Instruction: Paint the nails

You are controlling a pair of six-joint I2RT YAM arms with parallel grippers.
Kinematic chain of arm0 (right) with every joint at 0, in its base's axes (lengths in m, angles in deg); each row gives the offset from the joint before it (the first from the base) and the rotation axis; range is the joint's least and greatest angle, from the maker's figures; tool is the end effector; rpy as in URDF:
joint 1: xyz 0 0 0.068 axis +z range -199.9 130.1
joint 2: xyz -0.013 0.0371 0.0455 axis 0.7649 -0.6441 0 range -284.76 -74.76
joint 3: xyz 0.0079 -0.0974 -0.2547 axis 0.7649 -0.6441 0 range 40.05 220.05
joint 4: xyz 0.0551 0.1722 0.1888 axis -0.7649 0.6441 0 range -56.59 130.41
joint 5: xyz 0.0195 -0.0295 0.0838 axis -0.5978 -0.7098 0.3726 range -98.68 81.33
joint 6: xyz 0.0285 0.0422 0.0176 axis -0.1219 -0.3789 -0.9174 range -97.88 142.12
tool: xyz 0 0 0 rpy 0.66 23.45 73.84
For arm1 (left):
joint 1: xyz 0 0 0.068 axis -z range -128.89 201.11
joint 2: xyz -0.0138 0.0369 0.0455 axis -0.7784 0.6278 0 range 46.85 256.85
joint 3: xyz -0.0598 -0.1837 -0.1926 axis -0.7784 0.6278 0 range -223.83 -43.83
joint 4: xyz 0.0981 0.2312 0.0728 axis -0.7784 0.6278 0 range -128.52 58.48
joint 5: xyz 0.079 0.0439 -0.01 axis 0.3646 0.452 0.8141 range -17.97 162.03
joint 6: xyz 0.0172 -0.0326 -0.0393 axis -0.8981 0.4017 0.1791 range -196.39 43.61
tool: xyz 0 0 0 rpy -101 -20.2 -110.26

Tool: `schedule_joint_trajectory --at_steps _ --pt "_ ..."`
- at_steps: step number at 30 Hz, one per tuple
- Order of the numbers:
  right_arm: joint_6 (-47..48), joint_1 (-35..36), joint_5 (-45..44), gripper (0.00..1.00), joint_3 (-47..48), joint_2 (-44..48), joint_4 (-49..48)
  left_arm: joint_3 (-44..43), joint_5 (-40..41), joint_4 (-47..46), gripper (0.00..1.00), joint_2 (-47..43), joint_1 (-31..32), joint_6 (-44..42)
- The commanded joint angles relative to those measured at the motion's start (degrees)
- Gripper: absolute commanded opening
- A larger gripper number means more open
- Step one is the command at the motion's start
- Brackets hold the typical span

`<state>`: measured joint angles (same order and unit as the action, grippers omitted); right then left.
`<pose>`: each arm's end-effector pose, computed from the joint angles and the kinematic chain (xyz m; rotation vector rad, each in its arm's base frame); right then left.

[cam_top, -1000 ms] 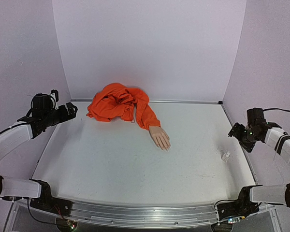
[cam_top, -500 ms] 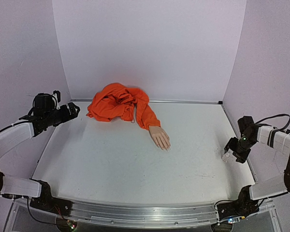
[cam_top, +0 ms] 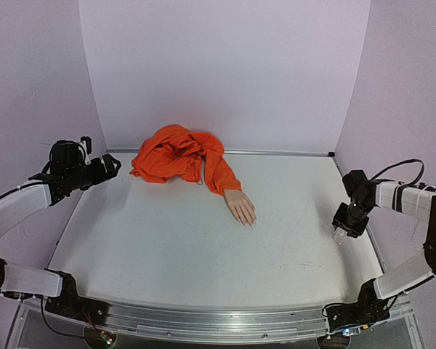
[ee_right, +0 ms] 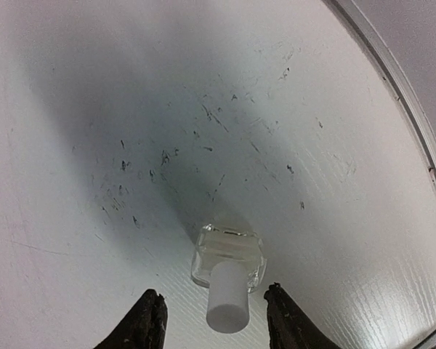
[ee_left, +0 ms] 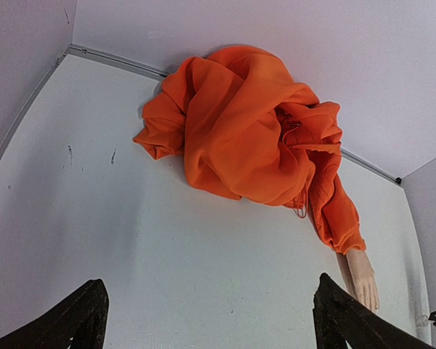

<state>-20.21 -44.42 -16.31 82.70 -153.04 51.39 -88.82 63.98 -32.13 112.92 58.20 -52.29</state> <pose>0.2646 0.0206 0.1901 0.8432 2.3574 0.1809 0.2575 -0.0371 0.2723 -0.2194 2.0682 -0.4800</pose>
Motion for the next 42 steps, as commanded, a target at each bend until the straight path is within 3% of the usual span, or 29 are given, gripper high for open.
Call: schedule_joint_trajectory --at_steps 1,6,16,19,22,27,35,39,42 --pt "-0.73 0.57 -3.98 0.42 2.12 -1.24 2.85 -2.54 -1.07 -2.35 0.99 0.21 -0.25 -0.19" --pt "-1.09 0.76 -5.32 0.36 1.91 -1.78 3.22 -2.56 -1.21 -2.35 0.99 0.37 -0.28 -0.28" --pt "0.01 1.09 -7.12 0.08 2.63 -0.8 3.26 -3.49 -6.45 -1.69 1.0 1.12 -0.3 1.05" --pt "4.09 1.12 -6.33 0.04 4.72 1.81 2.24 -2.95 -6.9 -0.72 0.99 0.71 -0.29 3.44" --pt "11.21 1.16 0.2 0.0 6.18 4.76 -1.97 -1.8 -9.37 -0.69 0.99 0.43 -0.25 4.64" --pt "18.43 3.23 17.68 0.0 2.44 11.49 -18.64 -3.13 -18.26 -0.93 0.99 3.91 0.52 6.66" --pt "26.23 10.8 31.47 0.0 -5.19 8.32 -38.12 -7.39 -22.09 -1.62 0.97 8.31 15.92 1.39" --pt "27.97 21.69 34.84 0.0 -3.0 3.39 -41.8 -6.95 -21.77 -2.26 0.92 8.03 25.0 -6.92" --pt "26.83 28.43 36.77 0.0 -1.22 0.48 -45.42 -2.56 -17.09 -5.02 0.93 4.46 32.2 -15.66"
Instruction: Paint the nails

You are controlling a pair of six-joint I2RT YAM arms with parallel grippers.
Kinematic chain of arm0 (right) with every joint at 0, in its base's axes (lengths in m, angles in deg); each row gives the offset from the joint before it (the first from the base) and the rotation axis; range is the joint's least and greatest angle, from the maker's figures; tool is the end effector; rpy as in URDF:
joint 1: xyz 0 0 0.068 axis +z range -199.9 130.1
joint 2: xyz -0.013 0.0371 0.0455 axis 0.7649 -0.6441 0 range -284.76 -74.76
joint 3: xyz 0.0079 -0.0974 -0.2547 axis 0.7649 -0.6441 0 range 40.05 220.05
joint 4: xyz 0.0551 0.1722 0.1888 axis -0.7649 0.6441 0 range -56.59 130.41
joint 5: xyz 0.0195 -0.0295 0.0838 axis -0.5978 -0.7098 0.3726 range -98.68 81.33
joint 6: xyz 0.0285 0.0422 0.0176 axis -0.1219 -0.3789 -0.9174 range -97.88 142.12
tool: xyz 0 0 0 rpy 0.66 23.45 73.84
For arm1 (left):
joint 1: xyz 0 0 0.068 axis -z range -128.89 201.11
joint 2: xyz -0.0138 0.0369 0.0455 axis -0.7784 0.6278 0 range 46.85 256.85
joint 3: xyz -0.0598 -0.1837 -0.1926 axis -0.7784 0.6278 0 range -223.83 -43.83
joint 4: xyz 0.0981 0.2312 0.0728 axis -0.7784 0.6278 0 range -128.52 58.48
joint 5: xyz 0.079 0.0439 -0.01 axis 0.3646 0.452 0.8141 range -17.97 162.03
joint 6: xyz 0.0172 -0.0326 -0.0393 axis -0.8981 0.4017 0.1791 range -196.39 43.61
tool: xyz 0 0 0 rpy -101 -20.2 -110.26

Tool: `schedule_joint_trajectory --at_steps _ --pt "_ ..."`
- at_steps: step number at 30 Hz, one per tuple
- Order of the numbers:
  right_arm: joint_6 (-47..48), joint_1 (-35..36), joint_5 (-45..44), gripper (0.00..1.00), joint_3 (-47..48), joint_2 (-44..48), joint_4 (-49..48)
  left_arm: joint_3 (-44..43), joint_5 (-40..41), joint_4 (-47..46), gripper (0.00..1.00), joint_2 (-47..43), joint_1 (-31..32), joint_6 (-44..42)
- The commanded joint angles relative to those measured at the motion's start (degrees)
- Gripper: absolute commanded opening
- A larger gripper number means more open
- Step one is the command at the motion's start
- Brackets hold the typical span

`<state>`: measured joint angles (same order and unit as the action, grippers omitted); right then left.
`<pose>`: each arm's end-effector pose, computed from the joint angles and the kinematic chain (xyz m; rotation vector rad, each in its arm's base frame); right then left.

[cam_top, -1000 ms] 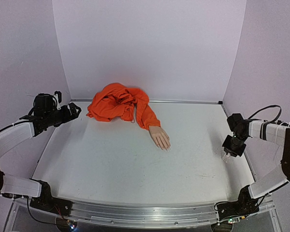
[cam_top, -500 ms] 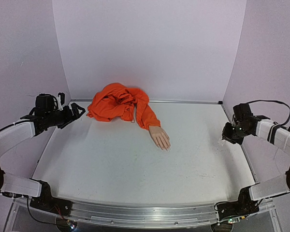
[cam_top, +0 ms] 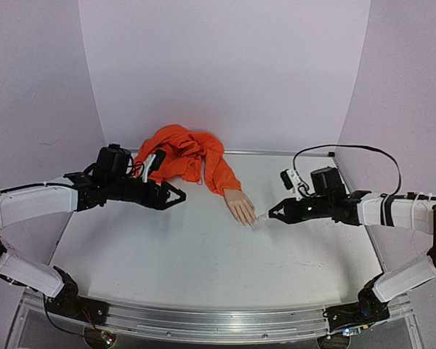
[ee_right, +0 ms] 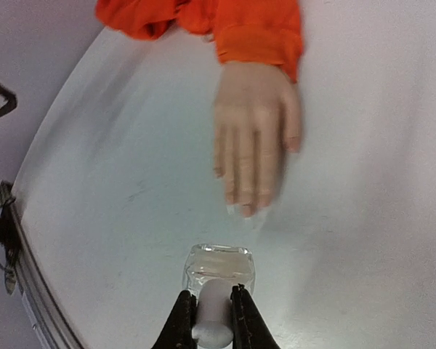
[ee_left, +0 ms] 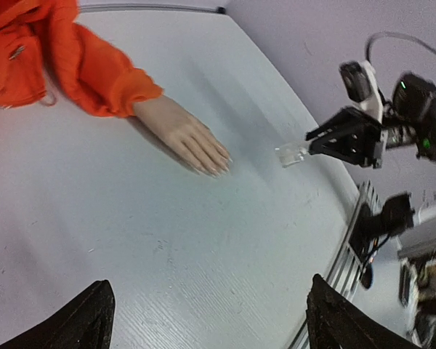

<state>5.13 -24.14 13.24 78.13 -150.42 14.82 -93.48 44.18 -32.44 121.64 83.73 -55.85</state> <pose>0.2524 0.1365 0.2327 -0.4187 1.9282 0.8607 0.2339 -0.1694 0.2638 0.5394 2.1648 -1.0468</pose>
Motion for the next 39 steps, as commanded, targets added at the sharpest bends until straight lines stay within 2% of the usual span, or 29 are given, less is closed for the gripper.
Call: schedule_joint_trajectory --at_steps 1,5,7,11,19,26,32,34,39 --pt "0.36 10.04 7.09 0.0 4.59 -3.37 -9.63 4.35 3.49 -7.53 0.92 -5.49 7.55 -13.28" --pt "-7.25 17.95 3.51 0.0 9.93 -9.7 -9.78 11.19 5.53 -14.66 0.93 -7.94 9.51 -13.23" --pt "-7.88 23.92 1.71 0.0 12.42 -11.66 -10.17 12.82 5.42 -17.17 0.9 -8.38 11.09 -14.78" --pt "-6.76 29.73 3.2 0.0 20.18 -15.91 -7.57 15.43 2.0 -21.49 0.87 -8.73 12.45 -17.54" --pt "-12.35 31.59 2.48 0.0 26.75 -20.1 -4.35 17.41 -2.31 -24.54 0.86 -8.01 13.4 -19.9" --pt "-14.88 32.36 1.6 0.0 27.69 -19.86 -4.01 18.73 0.96 -25.51 0.85 -7.22 16.23 -22.46" --pt "-15.77 33.1 0.57 0.0 27.88 -18.63 -3.54 18.32 7.69 -25.43 0.75 -6.45 19.43 -24.14" --pt "-15.71 33.41 0.3 0.0 28.0 -18.28 -3.35 18.12 10.14 -25.45 0.7 -6.23 20.57 -24.37" --pt "-15.56 33.83 -1.16 0.0 27.58 -17.02 -3.14 17.27 13.19 -25.1 0.62 -5.29 22.66 -26.19"
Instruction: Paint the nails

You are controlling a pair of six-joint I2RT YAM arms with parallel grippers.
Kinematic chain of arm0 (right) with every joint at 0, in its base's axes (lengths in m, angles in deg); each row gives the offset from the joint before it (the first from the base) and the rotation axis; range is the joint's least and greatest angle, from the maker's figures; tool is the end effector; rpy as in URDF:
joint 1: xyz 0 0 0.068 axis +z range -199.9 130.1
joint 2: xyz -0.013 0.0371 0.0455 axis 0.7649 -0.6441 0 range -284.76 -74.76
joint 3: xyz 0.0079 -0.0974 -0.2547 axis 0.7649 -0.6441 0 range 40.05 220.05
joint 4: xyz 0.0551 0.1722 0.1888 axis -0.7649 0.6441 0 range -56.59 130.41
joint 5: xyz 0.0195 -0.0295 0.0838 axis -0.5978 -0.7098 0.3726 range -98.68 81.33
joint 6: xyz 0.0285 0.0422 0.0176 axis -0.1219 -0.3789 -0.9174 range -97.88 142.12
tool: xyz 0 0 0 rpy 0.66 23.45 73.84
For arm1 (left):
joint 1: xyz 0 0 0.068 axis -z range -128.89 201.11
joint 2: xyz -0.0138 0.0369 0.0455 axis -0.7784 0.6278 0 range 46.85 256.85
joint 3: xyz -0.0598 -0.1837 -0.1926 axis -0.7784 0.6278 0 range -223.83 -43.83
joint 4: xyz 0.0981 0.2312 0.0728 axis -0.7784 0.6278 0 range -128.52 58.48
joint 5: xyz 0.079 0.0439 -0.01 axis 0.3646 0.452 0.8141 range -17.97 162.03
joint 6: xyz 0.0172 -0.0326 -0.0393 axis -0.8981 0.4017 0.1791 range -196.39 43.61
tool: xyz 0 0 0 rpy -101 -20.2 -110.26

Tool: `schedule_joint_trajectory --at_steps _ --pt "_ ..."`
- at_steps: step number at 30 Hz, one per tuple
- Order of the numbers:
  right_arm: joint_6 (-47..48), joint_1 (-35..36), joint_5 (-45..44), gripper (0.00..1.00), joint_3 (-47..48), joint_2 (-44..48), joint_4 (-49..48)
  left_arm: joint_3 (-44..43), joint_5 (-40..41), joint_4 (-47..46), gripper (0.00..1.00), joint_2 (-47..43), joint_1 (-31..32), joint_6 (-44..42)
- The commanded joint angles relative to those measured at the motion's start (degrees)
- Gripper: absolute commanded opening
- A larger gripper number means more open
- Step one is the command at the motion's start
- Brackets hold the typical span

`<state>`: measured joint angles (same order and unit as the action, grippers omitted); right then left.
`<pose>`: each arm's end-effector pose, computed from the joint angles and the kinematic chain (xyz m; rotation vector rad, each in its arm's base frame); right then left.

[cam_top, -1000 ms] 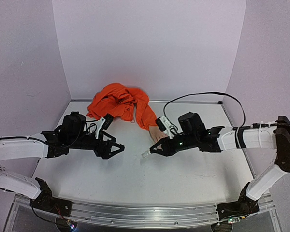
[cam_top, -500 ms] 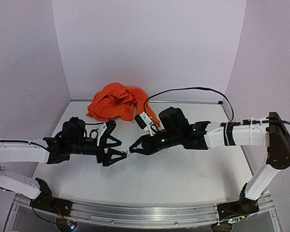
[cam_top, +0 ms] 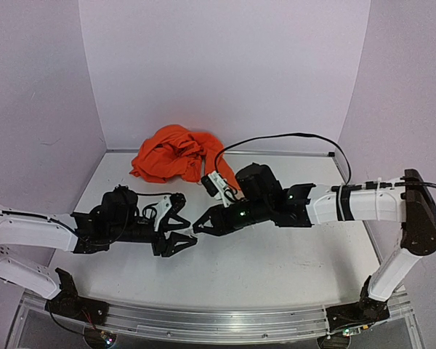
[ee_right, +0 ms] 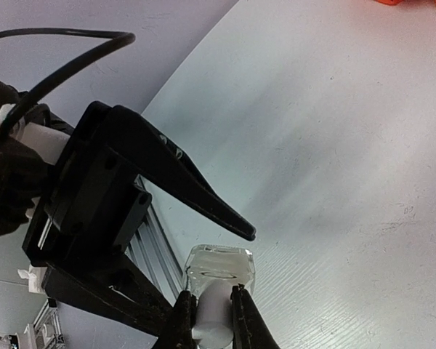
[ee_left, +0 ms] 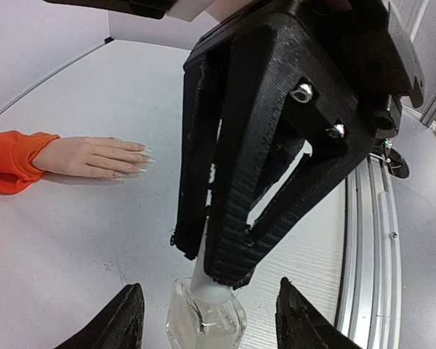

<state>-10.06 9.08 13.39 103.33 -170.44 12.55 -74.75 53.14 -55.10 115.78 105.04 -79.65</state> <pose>0.1896 0.3411 0.2743 -0.7694 1.8623 1.4321 0.1410 -0.2132 0.2169 1.1683 1.6643 -0.8933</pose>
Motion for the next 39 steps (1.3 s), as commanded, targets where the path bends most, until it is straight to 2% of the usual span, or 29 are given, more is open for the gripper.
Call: schedule_joint_trajectory --at_steps 1,3,6,9,16,23,30,33,36,39 --pt "-0.27 0.55 -1.57 0.0 2.24 3.26 -0.84 -1.63 4.52 -2.24 0.61 0.7 1.64 -2.72" --pt "-0.16 0.61 -2.07 0.0 2.04 3.6 -0.76 -1.76 5.55 -1.87 0.61 0.93 2.06 -3.27" --pt "-0.16 0.69 -2.24 0.0 1.85 3.81 -0.67 -1.89 6.75 -1.08 0.69 1.04 2.46 -4.22" --pt "-0.16 0.71 -2.28 0.0 1.75 4.0 -0.67 -2.16 8.36 0.08 0.72 1.41 2.88 -5.42" --pt "0.17 0.9 -2.02 0.0 1.97 3.59 -0.32 -3.32 9.91 0.93 0.55 1.56 3.04 -6.14" --pt "0.52 1.03 -1.63 0.0 2.62 2.98 0.04 -3.96 9.05 0.93 0.46 0.88 3.11 -6.22" --pt "2.45 1.07 -1.14 0.0 2.54 3.7 0.37 -3.84 5.32 1.52 0.26 0.22 3.11 -6.63" --pt "8.23 1.05 3.48 0.0 2.85 4.35 0.56 -3.31 -2.21 2.02 0.17 -0.57 3.11 -7.33" --pt "18.69 1.12 14.42 0.0 1.73 5.83 0.64 -2.93 -14.68 2.16 0.02 -1.78 3.03 -7.67" --pt "28.56 1.04 27.76 0.0 0.34 7.21 0.69 -3.73 -28.03 2.16 0.0 -2.52 2.94 -6.18"
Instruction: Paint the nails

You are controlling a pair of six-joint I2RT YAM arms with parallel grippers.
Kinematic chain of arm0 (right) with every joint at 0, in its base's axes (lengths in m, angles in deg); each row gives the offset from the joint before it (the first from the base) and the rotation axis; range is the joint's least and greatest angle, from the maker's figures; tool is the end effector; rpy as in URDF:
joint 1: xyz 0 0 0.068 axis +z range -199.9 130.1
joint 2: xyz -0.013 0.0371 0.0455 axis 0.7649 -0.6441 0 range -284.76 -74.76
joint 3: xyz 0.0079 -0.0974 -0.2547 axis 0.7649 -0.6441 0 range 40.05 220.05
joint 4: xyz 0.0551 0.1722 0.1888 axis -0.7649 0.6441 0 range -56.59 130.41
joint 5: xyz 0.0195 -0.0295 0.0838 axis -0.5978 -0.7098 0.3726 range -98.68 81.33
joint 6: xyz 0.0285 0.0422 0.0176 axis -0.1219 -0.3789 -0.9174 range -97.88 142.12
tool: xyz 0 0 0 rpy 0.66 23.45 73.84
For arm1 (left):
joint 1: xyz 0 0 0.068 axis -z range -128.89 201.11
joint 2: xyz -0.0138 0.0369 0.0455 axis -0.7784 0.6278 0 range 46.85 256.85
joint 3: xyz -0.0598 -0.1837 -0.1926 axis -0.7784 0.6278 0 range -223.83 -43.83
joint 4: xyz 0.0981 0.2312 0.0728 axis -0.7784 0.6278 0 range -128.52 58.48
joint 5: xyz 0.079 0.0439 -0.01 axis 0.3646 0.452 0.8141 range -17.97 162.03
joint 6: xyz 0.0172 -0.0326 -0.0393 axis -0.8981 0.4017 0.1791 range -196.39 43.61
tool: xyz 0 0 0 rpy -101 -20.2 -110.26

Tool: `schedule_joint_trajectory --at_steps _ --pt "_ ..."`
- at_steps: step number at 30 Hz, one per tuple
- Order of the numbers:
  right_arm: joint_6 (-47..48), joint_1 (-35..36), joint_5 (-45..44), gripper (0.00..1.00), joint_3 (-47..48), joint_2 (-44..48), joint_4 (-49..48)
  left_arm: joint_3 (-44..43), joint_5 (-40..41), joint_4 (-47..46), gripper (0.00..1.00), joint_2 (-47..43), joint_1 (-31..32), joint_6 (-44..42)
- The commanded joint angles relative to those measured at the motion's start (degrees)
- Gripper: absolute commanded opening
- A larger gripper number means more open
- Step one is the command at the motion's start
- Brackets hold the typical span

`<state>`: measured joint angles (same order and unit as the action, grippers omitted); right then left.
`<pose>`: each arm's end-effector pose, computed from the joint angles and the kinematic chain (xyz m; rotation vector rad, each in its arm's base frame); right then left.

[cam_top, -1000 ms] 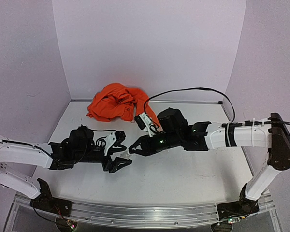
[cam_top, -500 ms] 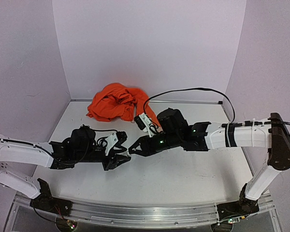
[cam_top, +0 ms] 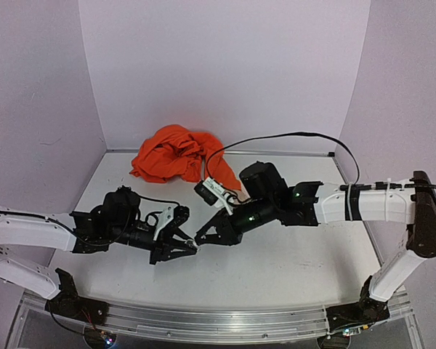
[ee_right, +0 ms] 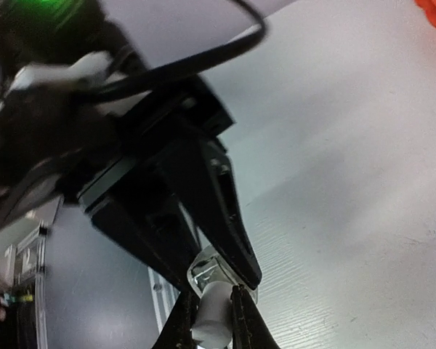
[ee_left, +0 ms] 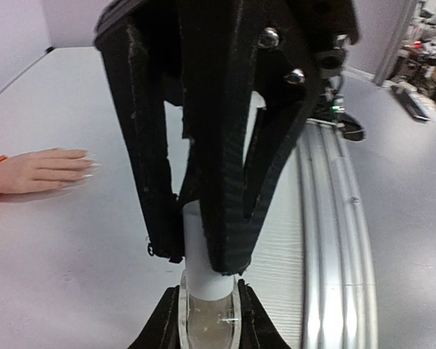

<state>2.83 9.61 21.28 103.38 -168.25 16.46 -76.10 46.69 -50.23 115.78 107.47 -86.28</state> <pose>0.1776 0.3366 0.2819 -1.0725 1.7109 1.4021 0.1279 -0.2197 0.2169 1.3813 1.5731 -0.9494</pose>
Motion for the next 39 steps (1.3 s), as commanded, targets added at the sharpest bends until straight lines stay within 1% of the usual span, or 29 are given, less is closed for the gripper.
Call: schedule_joint_trajectory --at_steps 1,3,4,6,7,9,10,11,12,14,16,17,18,20,23,25,28,33,39 --pt "17.82 0.54 21.26 0.0 0.27 5.38 -3.12 -3.07 -24.97 -2.71 0.0 -2.28 0.39 1.3" --pt "20.36 0.53 20.6 0.0 0.53 5.89 -2.88 -4.69 -30.2 -2.73 0.0 -1.24 0.02 3.4" --pt "21.26 0.52 19.51 0.0 0.68 6.12 -2.65 -5.25 -30.95 -2.71 0.0 -0.71 -0.01 4.06" --pt "21.84 0.5 15.59 0.0 0.39 6.99 -2.36 -5.52 -27.68 -2.71 0.0 -0.61 -0.02 4.54" --pt "21.72 0.52 12.52 0.03 0.02 7.79 -2.31 -5.27 -24.16 -2.71 0.0 -1.02 0.02 4.38" --pt "19.94 0.5 3.34 0.28 -0.97 9.62 -2.5 -4.46 -13.46 -2.66 0.0 -2.17 0.03 3.59" --pt "17.73 0.48 -1.02 0.34 -1.43 10.55 -2.7 -4.06 -6.48 -2.63 0.0 -2.6 0.11 3.3" --pt "15.21 0.52 -6.77 0.41 -1.83 11.4 -2.81 -3.83 2.33 -2.62 0.0 -2.97 0.07 3.12" --pt "12.72 0.5 -12.27 0.51 -2.22 12.27 -2.82 -3.55 8.26 -2.62 0.0 -3.3 0.19 2.74" --pt "7.48 0.5 -21.5 0.68 -3.18 13.89 -2.75 -3.39 20.34 -2.62 0.0 -3.66 0.68 2.3" --pt "1.58 0.51 -26.92 0.85 -4.36 15.53 -3.43 -3.64 27.95 -2.6 0.0 -3.47 0.96 1.51" --pt "-2.16 0.49 -28.82 0.96 -5.07 16.35 -4.63 -3.74 30.35 -2.7 0.0 -3.35 1.1 1.38" --pt "-5.63 0.52 -29.79 0.98 -6.15 16.99 -6.13 -3.95 32.42 -2.71 0.0 -3.11 1.23 1.37" --pt "-11.9 0.51 -29.28 0.98 -7.88 17.66 -10.38 -4.55 35.86 -2.71 0.0 -2.37 1.21 1.54" --pt "-18.38 0.46 -27.76 0.98 -6.75 15.53 -12.57 -5.14 38.13 -2.71 0.0 -1.04 1.54 1.52" --pt "-21.27 0.56 -27.15 0.93 -5.39 13.06 -13.07 -5.33 38.79 -2.71 0.0 -0.48 1.86 1.72" --pt "-23.07 0.79 -26.7 0.8 -2.44 8.64 -13.05 -5.45 39.93 -2.64 0.0 0.34 2.38 1.88" --pt "-25.27 1.57 -27.53 0.74 2.1 2.34 -13.09 -4.96 40.72 -2.62 0.0 0.2 3.45 1.93" --pt "-27.45 1.58 -27.41 0.68 5.14 -2.61 -14.08 -4.23 40.75 -2.62 0.0 -0.4 4.19 1.8"
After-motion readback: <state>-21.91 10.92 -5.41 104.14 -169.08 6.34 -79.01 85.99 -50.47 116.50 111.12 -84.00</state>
